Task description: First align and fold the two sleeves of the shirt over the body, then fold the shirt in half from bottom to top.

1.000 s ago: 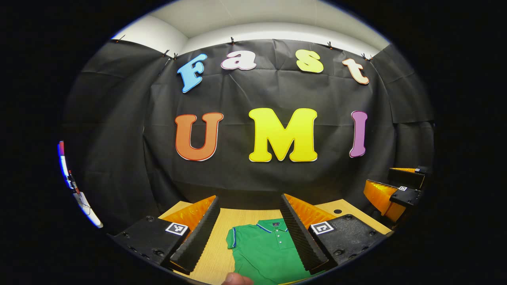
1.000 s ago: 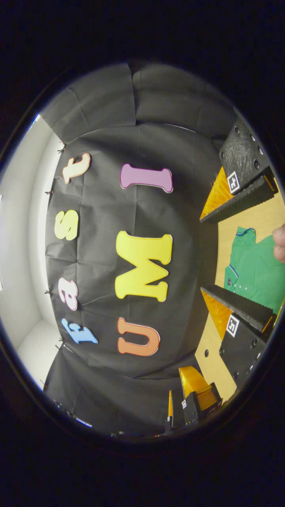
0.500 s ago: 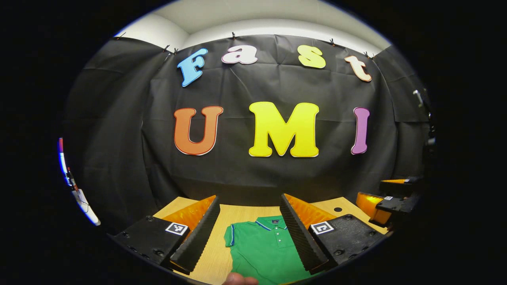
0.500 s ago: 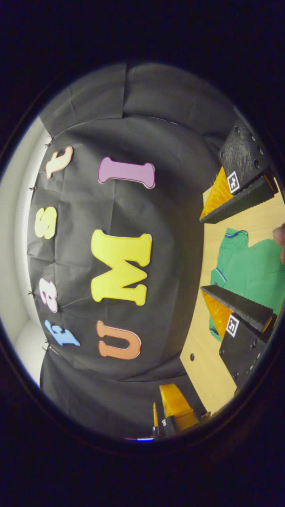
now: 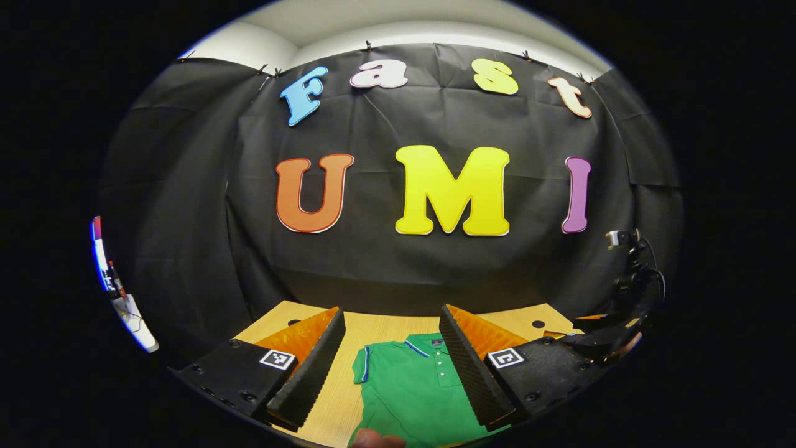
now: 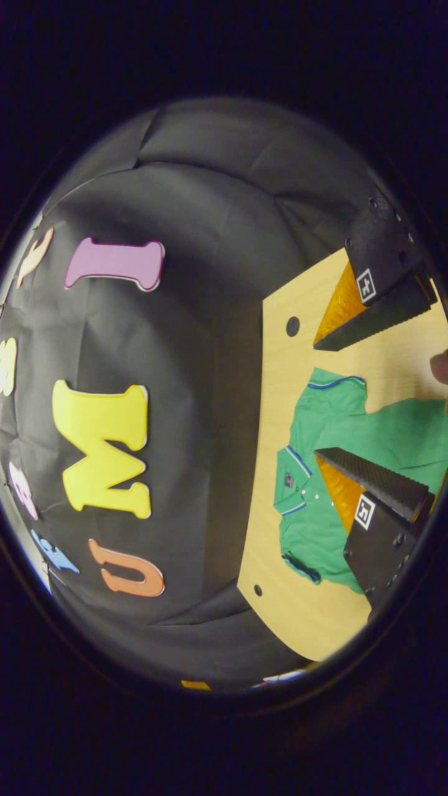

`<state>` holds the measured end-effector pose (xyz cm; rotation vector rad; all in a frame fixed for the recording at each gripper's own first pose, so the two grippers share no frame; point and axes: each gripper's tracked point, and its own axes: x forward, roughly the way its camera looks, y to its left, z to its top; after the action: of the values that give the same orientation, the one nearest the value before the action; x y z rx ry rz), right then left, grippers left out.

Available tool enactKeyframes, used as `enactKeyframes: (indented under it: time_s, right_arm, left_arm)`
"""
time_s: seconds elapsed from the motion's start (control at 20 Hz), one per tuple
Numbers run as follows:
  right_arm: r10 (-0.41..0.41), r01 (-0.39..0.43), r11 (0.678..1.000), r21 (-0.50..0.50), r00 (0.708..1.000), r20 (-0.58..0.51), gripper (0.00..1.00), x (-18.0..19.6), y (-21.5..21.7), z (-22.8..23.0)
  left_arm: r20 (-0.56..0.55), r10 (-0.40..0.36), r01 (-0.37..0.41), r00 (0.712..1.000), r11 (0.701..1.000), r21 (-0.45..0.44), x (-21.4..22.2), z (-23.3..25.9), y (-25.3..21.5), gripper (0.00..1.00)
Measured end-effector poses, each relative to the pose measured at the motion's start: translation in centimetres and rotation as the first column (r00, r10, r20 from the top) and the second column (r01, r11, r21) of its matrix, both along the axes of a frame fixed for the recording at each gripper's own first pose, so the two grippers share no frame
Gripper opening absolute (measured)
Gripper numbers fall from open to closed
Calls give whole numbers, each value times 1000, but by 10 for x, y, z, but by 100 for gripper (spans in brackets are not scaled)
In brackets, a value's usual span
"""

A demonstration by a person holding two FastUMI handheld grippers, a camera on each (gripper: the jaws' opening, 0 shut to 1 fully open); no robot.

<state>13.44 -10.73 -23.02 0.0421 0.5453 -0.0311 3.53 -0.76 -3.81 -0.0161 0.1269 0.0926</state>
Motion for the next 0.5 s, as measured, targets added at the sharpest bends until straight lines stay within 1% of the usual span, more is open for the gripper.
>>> enactKeyframes:
  time_s: [0.1,0.15,0.3,0.5]
  right_arm:
    - [-11,12,1000,8,999,-51,94,18,-14,-32]
    - [-17,18,1000,5,996,-84,95,28,-20,-51]
    - [-30,31,1000,3,984,-176,95,50,-33,-102]
    - [11,-13,1000,-8,970,-242,95,74,-31,-145]
  left_arm:
    - [-10,20,-20,1000,1000,5,2,-2,-1,96]
    - [-11,24,-24,1000,1000,6,4,-2,-3,97]
    - [-23,29,-29,999,999,15,7,-6,-9,96]
    - [-48,43,-42,998,999,25,11,-12,-15,97]
